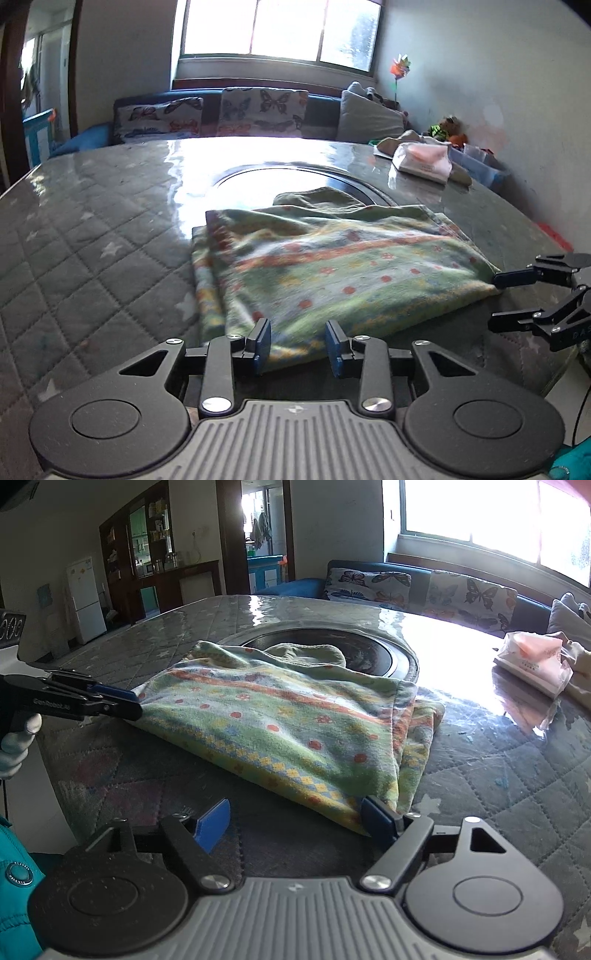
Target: Fold clothes
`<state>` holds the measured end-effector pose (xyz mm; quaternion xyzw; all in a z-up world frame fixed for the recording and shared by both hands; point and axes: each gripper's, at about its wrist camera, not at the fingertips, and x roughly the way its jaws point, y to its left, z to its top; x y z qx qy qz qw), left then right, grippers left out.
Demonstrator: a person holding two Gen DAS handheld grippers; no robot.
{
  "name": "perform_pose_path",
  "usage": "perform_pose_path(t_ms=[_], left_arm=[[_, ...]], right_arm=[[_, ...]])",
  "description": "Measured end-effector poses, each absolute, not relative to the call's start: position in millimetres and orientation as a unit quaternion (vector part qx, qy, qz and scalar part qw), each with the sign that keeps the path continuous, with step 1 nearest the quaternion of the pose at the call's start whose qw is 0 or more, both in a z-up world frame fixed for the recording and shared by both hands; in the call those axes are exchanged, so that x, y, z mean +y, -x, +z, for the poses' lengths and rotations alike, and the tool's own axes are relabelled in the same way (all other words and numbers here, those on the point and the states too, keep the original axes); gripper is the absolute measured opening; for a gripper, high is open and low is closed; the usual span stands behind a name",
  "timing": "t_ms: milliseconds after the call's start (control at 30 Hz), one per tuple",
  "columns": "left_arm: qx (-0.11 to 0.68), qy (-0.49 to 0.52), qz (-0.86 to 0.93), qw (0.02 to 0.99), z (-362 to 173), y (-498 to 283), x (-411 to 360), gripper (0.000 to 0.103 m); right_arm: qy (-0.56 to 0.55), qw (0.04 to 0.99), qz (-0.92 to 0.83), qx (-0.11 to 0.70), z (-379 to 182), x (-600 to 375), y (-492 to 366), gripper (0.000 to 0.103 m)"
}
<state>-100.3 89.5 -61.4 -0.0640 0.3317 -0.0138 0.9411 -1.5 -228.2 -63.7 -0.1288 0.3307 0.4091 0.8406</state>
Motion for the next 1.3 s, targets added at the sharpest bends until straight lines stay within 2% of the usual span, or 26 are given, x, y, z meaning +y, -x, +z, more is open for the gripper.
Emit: perform_pose_path(t_ms=[300, 367, 667, 1033, 1300], left_arm=[[0.333, 0.098, -0.016, 0.938, -61, 105, 100, 0.036], [0.335, 0.098, -0.02, 0.937, -59, 103, 100, 0.04], [0.324, 0.094, -0.031, 0.941, -43, 90, 103, 0.045], [0.347, 0.076, -0.049, 0.934, -53, 72, 101, 0.045], [0.337, 0.061, -0.059, 0.938, -38, 51, 104, 0.046]], right_arm=[[0.125, 0.837, 0.412, 0.338, -59, -226, -3, 0.081], [0.123, 0.835, 0.416, 0.339, -55, -224, -6, 0.081], [0.115, 0.83, 0.431, 0.336, -41, -204, -33, 0.079], [0.088, 0.835, 0.403, 0.363, -59, -190, -85, 0.065], [0.086, 0.842, 0.398, 0.353, -45, -173, -106, 0.065]])
